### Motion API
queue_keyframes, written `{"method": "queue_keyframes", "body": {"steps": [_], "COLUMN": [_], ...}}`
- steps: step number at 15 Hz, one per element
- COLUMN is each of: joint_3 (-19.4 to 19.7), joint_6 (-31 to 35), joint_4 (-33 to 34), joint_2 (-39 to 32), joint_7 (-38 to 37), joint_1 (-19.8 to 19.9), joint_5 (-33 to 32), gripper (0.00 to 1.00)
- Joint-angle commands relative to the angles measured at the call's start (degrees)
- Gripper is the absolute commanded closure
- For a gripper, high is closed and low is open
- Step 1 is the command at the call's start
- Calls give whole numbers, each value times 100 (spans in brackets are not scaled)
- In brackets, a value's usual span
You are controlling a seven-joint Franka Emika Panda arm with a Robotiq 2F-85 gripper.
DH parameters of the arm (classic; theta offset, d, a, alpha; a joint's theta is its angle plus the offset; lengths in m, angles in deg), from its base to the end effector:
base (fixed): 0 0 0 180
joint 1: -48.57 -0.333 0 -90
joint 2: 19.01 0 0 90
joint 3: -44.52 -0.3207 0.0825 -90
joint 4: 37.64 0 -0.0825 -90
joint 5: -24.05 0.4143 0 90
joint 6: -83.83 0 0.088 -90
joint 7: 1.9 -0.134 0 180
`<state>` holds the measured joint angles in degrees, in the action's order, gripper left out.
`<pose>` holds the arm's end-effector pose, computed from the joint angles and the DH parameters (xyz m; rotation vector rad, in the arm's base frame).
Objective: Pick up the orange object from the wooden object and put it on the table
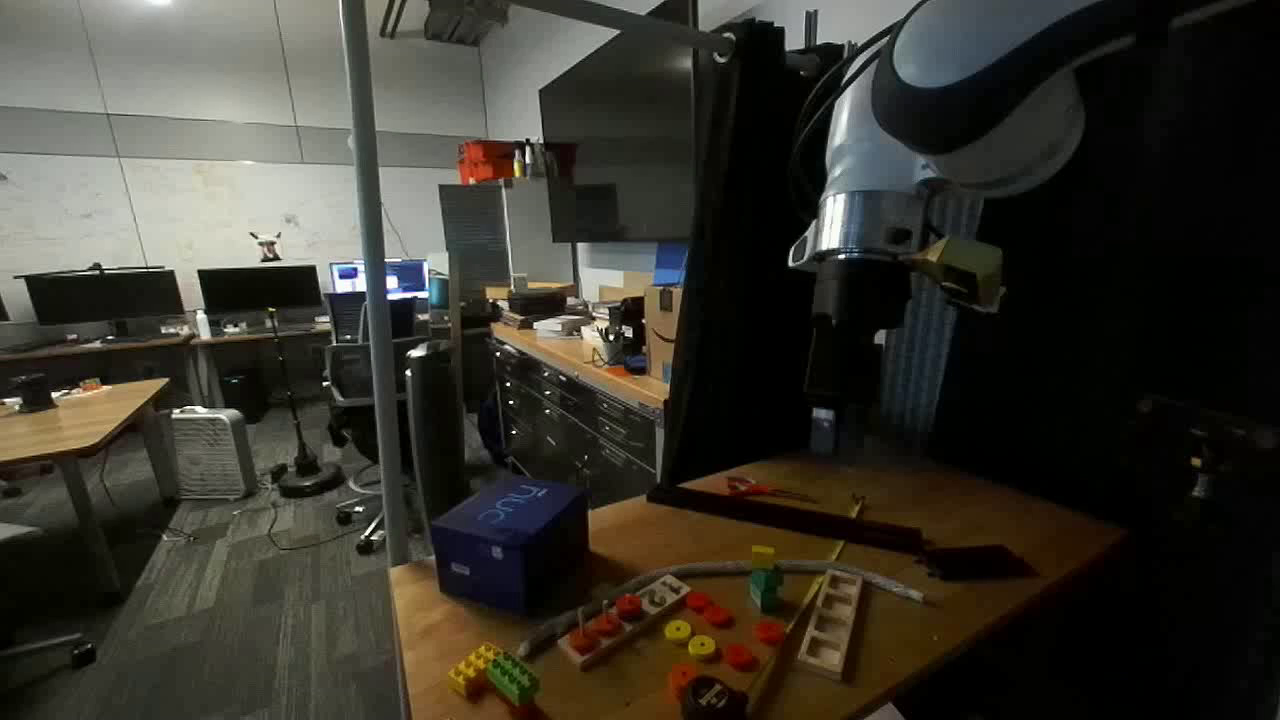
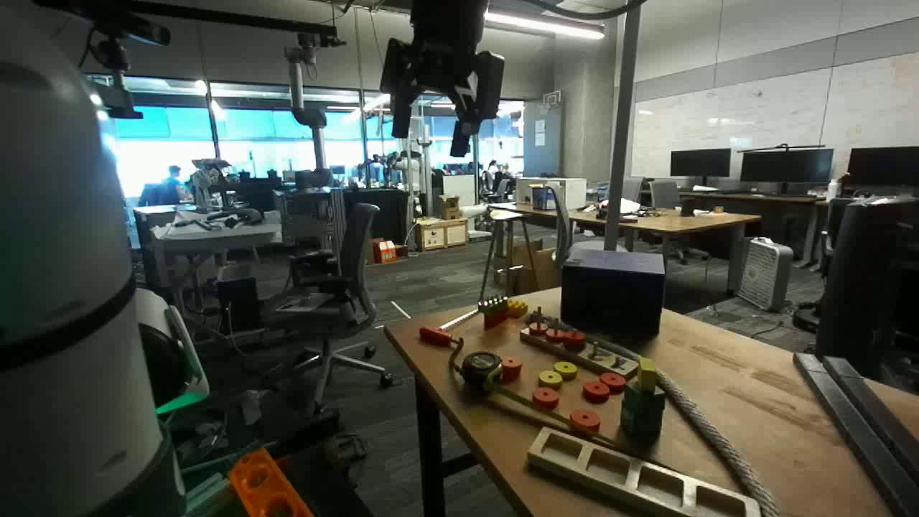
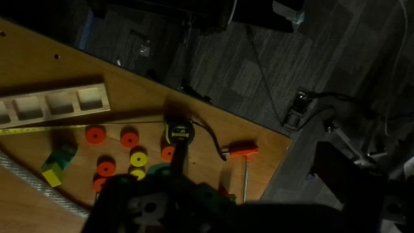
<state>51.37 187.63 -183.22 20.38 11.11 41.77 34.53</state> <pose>0.3640 0.0197 0.4610 -2.8702 -0.2981 0.0310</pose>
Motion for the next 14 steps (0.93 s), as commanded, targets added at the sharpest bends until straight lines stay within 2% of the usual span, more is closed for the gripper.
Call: {"method": "queue_keyframes", "body": {"steps": [1,9,11,14], "joint_3": [-94,-160,-325,-729], "joint_6": [-26,86,319,1058], "joint_4": [37,93,148,199], "joint_2": [-10,-123,-340,-753], "joint_7": [60,-97,-376,-1212], "joint_1": [119,180,255,417], "joint_5": [59,40,5,-76], "gripper": [0,0,0,0]}}
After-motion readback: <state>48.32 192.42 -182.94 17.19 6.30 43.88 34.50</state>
